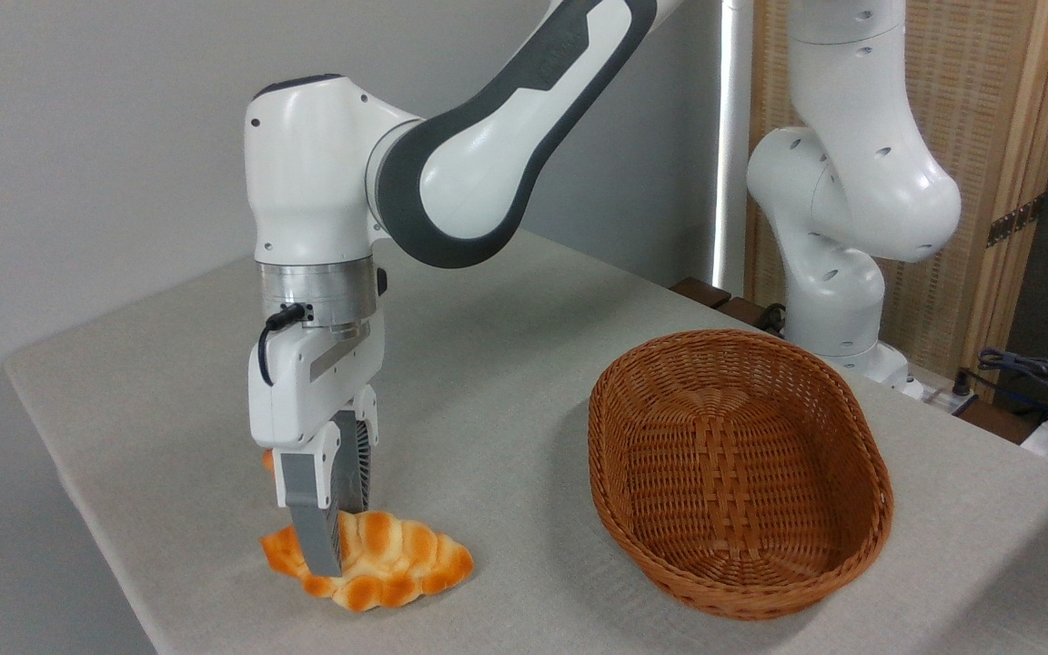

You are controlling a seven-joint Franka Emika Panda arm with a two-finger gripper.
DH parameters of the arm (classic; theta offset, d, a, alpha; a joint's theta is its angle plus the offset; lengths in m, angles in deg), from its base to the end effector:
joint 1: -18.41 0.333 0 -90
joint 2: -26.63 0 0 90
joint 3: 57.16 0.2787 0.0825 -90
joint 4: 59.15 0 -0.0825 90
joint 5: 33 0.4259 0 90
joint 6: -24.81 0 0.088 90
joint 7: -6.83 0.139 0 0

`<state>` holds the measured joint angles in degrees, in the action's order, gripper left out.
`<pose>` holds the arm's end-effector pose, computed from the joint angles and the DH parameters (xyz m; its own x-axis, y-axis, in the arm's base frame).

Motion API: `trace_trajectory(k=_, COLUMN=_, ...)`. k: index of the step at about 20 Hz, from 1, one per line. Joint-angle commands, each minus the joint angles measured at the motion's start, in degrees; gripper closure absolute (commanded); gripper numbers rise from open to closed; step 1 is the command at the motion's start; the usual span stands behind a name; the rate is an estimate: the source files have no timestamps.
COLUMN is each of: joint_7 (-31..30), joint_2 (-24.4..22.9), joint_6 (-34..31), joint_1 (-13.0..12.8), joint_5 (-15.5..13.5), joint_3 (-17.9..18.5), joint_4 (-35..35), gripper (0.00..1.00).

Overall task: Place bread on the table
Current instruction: 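Lower the roll onto the table, open the gripper and lift away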

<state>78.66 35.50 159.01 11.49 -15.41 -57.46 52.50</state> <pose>0.6488 -0.0705 0.3377 0.0288 -0.9830 -0.1816 -0.9600 0.0235 -0.2791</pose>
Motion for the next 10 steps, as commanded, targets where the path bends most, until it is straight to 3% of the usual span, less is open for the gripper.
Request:
trace_trajectory(k=1, joint_7=-4.93, joint_2=-0.69, joint_6=-2.62, joint_1=-0.81, joint_5=-0.28, joint_3=0.39, joint_4=-1.08, gripper=0.0)
trace_trajectory(k=3, joint_7=-6.43, joint_2=-1.65, joint_6=-5.07, joint_1=-0.82, joint_5=-2.46, joint_3=0.39, joint_4=-1.87, gripper=0.0)
trace_trajectory(k=8, joint_7=-6.35, joint_2=-1.66, joint_6=-21.32, joint_1=-0.2, joint_5=-17.74, joint_3=1.44, joint_4=-11.43, gripper=0.0)
trace_trajectory(k=10, joint_7=-6.44, joint_2=-1.75, joint_6=-24.94, joint_1=0.06, joint_5=-21.01, joint_3=3.02, joint_4=-13.73, gripper=0.0)
